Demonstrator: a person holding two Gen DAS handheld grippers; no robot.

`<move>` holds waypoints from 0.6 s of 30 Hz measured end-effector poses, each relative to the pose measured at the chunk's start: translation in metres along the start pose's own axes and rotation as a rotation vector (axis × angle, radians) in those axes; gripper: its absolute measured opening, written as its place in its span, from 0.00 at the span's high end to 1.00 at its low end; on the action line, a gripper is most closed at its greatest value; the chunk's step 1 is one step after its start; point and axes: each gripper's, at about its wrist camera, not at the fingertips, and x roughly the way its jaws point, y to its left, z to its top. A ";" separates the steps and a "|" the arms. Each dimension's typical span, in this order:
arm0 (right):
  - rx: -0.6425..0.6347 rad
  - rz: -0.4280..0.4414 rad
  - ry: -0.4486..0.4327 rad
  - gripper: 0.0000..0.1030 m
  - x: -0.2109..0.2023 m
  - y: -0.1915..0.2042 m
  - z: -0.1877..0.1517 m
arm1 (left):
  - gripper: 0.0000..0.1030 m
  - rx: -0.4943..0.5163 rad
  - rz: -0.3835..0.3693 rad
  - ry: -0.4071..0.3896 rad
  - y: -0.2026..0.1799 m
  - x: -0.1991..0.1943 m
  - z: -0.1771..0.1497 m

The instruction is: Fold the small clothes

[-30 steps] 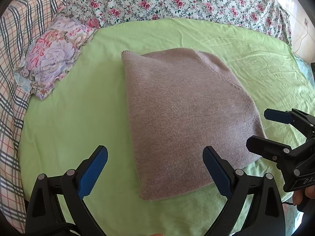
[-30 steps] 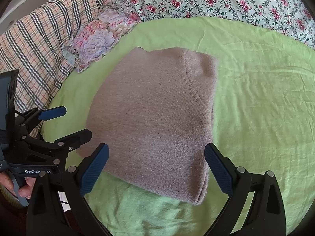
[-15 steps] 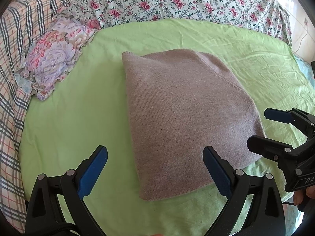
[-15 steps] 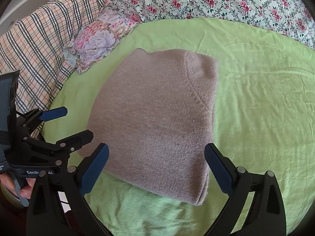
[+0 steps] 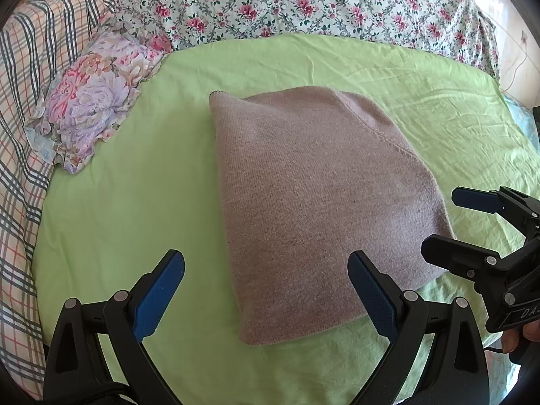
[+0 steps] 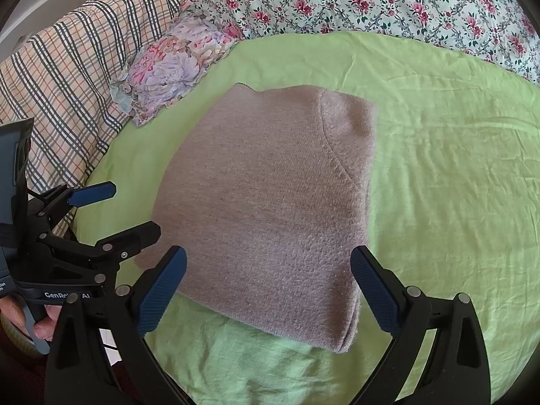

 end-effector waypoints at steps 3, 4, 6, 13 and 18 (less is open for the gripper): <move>0.001 0.000 0.000 0.05 -0.001 0.001 0.000 | 0.05 0.000 -0.001 -0.001 0.000 0.000 0.000; 0.001 -0.001 -0.001 0.05 -0.001 0.001 0.000 | 0.05 0.000 0.000 -0.002 -0.001 -0.001 0.000; 0.000 0.000 0.000 0.05 -0.001 0.001 0.000 | 0.05 0.000 0.000 -0.003 -0.001 -0.001 0.001; 0.003 -0.001 -0.002 0.05 -0.001 0.002 -0.001 | 0.05 -0.002 -0.001 -0.003 -0.001 -0.002 0.001; 0.003 0.000 -0.002 0.05 -0.001 0.002 0.000 | 0.05 -0.001 0.000 -0.003 -0.002 -0.002 0.001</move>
